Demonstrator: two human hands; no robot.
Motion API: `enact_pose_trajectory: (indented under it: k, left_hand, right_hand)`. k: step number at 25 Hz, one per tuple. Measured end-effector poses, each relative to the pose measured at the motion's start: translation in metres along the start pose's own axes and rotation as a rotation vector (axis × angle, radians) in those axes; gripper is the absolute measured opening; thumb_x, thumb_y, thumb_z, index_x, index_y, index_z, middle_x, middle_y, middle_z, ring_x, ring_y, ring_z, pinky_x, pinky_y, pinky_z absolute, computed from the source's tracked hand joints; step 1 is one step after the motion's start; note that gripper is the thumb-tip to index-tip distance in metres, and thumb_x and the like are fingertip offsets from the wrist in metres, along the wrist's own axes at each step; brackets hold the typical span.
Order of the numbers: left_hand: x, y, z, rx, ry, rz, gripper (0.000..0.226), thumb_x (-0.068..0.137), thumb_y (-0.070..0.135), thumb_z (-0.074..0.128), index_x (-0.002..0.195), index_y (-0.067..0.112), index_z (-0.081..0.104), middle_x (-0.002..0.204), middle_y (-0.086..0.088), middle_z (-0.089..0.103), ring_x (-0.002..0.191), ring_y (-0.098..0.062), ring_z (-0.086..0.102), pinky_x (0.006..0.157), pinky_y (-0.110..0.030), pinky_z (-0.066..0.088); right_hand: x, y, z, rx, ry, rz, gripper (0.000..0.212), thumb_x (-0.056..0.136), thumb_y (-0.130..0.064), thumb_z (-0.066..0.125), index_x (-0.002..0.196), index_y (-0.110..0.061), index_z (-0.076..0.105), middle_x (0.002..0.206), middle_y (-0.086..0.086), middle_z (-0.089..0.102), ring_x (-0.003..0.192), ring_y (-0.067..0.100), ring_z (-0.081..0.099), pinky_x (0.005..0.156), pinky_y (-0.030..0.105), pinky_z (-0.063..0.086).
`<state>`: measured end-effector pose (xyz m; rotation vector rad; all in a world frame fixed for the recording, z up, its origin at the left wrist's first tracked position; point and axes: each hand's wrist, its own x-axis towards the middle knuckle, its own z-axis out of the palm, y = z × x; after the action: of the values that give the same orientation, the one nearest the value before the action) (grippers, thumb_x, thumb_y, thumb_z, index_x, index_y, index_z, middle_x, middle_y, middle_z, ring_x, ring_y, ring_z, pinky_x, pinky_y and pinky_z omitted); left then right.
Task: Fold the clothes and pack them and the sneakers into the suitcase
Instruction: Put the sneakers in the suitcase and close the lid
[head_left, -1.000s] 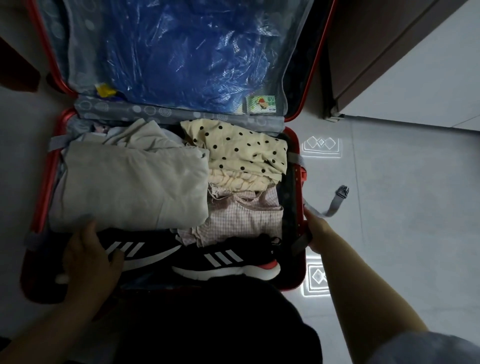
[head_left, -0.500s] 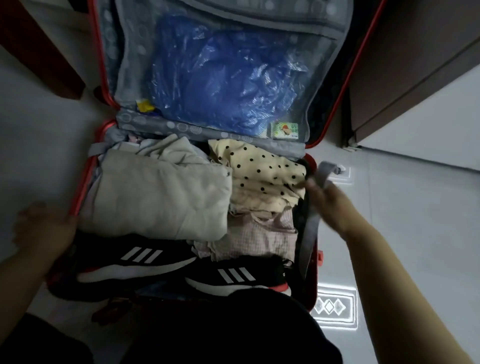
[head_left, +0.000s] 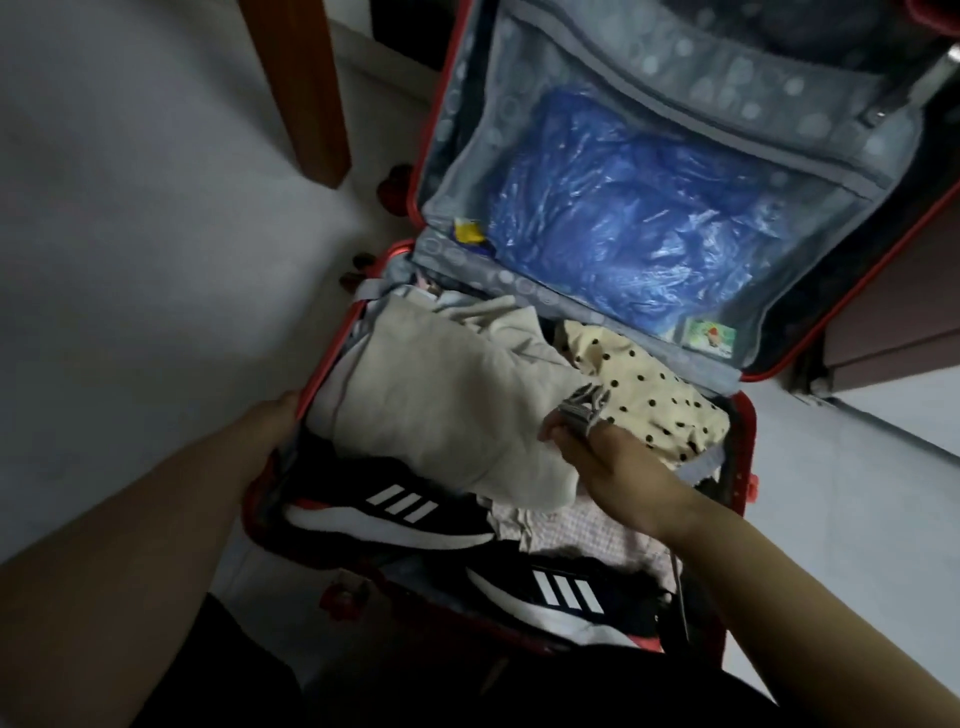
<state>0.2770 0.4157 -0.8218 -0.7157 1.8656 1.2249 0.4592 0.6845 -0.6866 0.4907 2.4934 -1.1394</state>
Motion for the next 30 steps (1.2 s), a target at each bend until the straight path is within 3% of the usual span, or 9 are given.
enact_pose_trajectory:
  k: [3, 6, 9, 11, 15, 17, 21, 25, 30]
  left_hand:
    - [-0.01, 0.011, 0.001, -0.183, -0.111, 0.022, 0.028, 0.091, 0.014, 0.057, 0.114, -0.001, 0.062, 0.112, -0.014, 0.061, 0.09, -0.027, 0.059, 0.081, -0.032, 0.047]
    - [-0.017, 0.031, 0.001, -0.307, -0.051, 0.172, 0.017, 0.087, 0.007, 0.062, 0.072, 0.01, 0.069, 0.086, -0.013, 0.069, 0.09, -0.027, 0.062, 0.085, -0.035, 0.049]
    - [-0.033, 0.053, 0.02, -0.404, -0.039, 0.422, 0.013, 0.089, -0.001, 0.054, 0.085, 0.011, 0.058, 0.097, -0.018, 0.066, 0.075, -0.017, 0.068, 0.075, -0.028, 0.052]
    - [-0.046, 0.054, 0.036, -0.184, -0.057, 0.685, 0.022, 0.089, -0.003, 0.051, 0.109, 0.008, 0.053, 0.099, -0.016, 0.066, 0.084, -0.016, 0.069, 0.079, -0.024, 0.052]
    - [-0.075, 0.029, 0.064, 0.631, -0.143, 1.042, 0.071, 0.089, 0.003, 0.044, 0.149, 0.022, 0.012, 0.113, -0.014, 0.061, 0.104, -0.027, 0.061, 0.084, -0.025, 0.049]
    - [-0.086, 0.019, 0.076, 0.822, -0.309, 1.02, 0.066, 0.095, 0.005, 0.04, 0.15, 0.022, 0.007, 0.131, -0.011, 0.052, 0.117, -0.026, 0.052, 0.087, -0.02, 0.042]
    - [-0.082, 0.019, 0.078, 1.12, -0.429, 0.863, 0.053, 0.101, 0.028, 0.034, 0.149, 0.015, 0.016, 0.152, -0.007, 0.031, 0.133, -0.026, 0.037, 0.106, -0.034, 0.034]
    - [-0.08, 0.023, 0.079, 0.594, -0.372, 0.756, 0.038, 0.095, 0.02, 0.05, 0.131, 0.007, 0.051, 0.124, -0.011, 0.061, 0.11, -0.019, 0.058, 0.094, -0.023, 0.042]
    - [-0.084, 0.026, 0.067, 0.206, -0.547, 0.558, 0.028, 0.087, -0.001, 0.058, 0.113, 0.009, 0.054, 0.09, -0.004, 0.068, 0.076, 0.0, 0.066, 0.073, -0.008, 0.045]
  right_hand:
    - [0.01, -0.012, 0.004, 0.159, -0.001, 0.02, 0.017, 0.098, -0.017, 0.041, 0.104, -0.025, 0.054, 0.057, -0.016, 0.045, 0.052, 0.0, 0.044, 0.056, 0.014, 0.034]
    - [0.011, -0.021, 0.012, 0.057, -0.004, -0.002, 0.015, 0.096, -0.017, 0.046, 0.109, -0.022, 0.043, 0.058, -0.012, 0.049, 0.052, -0.001, 0.049, 0.054, 0.016, 0.033]
    - [0.011, -0.024, 0.017, 0.013, 0.005, -0.007, 0.015, 0.095, -0.015, 0.046, 0.096, -0.017, 0.031, 0.059, -0.008, 0.045, 0.05, -0.004, 0.051, 0.049, 0.015, 0.034]
    - [0.012, -0.025, 0.018, 0.02, -0.009, -0.028, 0.017, 0.096, -0.018, 0.046, 0.086, -0.019, 0.032, 0.064, -0.006, 0.047, 0.053, -0.003, 0.051, 0.051, 0.015, 0.035]
    - [0.014, -0.018, 0.028, 0.202, -0.189, 0.016, 0.016, 0.091, -0.016, 0.058, 0.076, -0.016, 0.055, 0.067, -0.009, 0.06, 0.062, -0.004, 0.053, 0.062, 0.009, 0.038]
    - [0.013, -0.015, 0.034, 0.356, -0.212, 0.044, 0.01, 0.09, -0.012, 0.058, 0.082, -0.012, 0.064, 0.07, -0.004, 0.061, 0.065, -0.002, 0.056, 0.066, 0.01, 0.041]
    - [0.021, -0.01, 0.043, 0.415, -0.093, 0.086, 0.025, 0.098, -0.011, 0.042, 0.113, -0.001, 0.059, 0.068, 0.001, 0.055, 0.065, 0.005, 0.052, 0.068, 0.012, 0.043]
    - [0.028, -0.008, 0.058, 0.488, -0.08, 0.164, 0.028, 0.099, -0.006, 0.037, 0.121, 0.0, 0.052, 0.074, 0.004, 0.055, 0.067, 0.011, 0.051, 0.065, 0.012, 0.044]
    - [0.033, -0.009, 0.057, 0.655, 0.018, 0.155, 0.029, 0.098, -0.005, 0.04, 0.123, -0.001, 0.055, 0.075, 0.003, 0.055, 0.066, 0.01, 0.052, 0.071, 0.016, 0.046]
